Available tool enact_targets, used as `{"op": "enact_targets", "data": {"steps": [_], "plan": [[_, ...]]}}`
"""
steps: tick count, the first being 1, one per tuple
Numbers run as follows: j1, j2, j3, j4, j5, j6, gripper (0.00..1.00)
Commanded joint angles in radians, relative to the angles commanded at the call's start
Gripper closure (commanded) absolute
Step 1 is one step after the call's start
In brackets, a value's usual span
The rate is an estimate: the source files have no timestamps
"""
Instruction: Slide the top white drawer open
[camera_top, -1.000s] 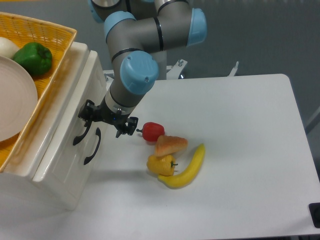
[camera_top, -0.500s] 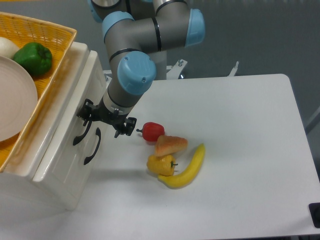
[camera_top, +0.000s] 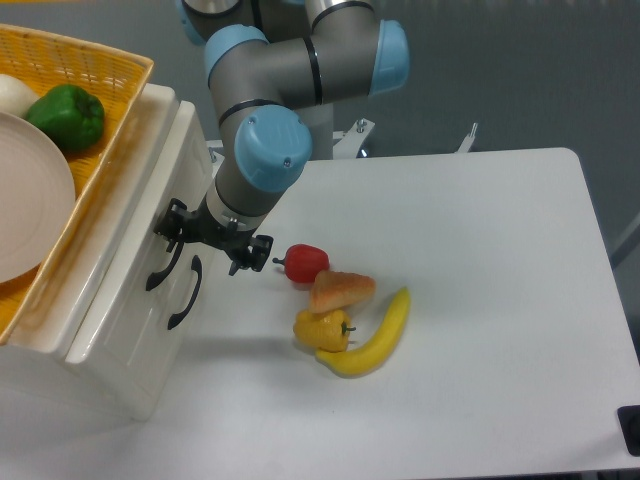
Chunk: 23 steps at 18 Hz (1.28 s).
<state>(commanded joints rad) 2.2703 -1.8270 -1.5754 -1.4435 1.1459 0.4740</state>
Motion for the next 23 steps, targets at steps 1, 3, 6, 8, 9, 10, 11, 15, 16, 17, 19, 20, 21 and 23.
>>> {"op": "enact_targets", "data": {"steps": [1, 3, 6, 8, 9, 10, 11, 15, 16, 17, 19, 20, 21, 23], "plan": [[0.000, 0.000, 0.000, 0.000, 0.000, 0.000, 0.00], [0.000, 0.000, -0.002, 0.000, 0.000, -0.002, 0.00], [0.000, -0.002, -0.003, 0.000, 0.000, -0.002, 0.00], [0.000, -0.005, -0.002, 0.002, 0.000, -0.003, 0.00], [0.000, -0.005, -0.002, 0.002, 0.000, -0.003, 0.00], [0.000, -0.006, -0.002, 0.002, 0.000, -0.003, 0.00], [0.000, -0.006, -0.003, 0.002, 0.000, -0.003, 0.00], [0.000, -0.009, -0.002, 0.008, 0.002, -0.005, 0.00], [0.000, -0.012, -0.002, 0.009, 0.002, -0.005, 0.00], [0.000, -0.012, -0.002, 0.009, 0.002, -0.005, 0.00], [0.000, -0.014, -0.002, 0.011, 0.002, -0.005, 0.00], [0.000, -0.014, -0.002, 0.012, 0.002, -0.005, 0.00], [0.000, -0.014, -0.002, 0.012, 0.005, -0.005, 0.00], [0.000, -0.017, -0.002, 0.014, 0.024, -0.003, 0.00]]}}
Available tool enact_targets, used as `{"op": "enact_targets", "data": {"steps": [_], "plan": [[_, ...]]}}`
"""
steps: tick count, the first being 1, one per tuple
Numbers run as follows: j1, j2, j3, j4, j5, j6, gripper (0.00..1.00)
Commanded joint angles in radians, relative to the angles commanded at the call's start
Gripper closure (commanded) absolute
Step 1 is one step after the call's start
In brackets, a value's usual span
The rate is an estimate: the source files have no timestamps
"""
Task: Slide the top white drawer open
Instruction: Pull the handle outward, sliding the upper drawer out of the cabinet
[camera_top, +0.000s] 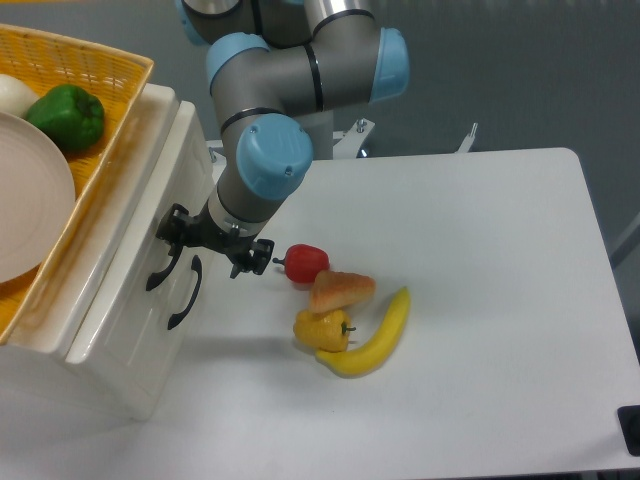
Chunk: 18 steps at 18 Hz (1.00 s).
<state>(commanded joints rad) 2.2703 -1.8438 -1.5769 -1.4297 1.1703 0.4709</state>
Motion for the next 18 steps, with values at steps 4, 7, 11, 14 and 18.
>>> {"op": "enact_targets", "data": {"steps": [4, 7, 11, 14, 18], "plan": [[0.000, -0.005, 0.000, 0.000, 0.011, 0.002, 0.00], [0.005, -0.006, 0.008, 0.000, 0.011, 0.002, 0.00], [0.009, -0.006, 0.011, 0.000, 0.011, 0.003, 0.00], [0.015, -0.006, 0.012, 0.000, 0.011, 0.005, 0.00], [0.017, -0.008, 0.012, 0.002, 0.020, 0.006, 0.00]]}}
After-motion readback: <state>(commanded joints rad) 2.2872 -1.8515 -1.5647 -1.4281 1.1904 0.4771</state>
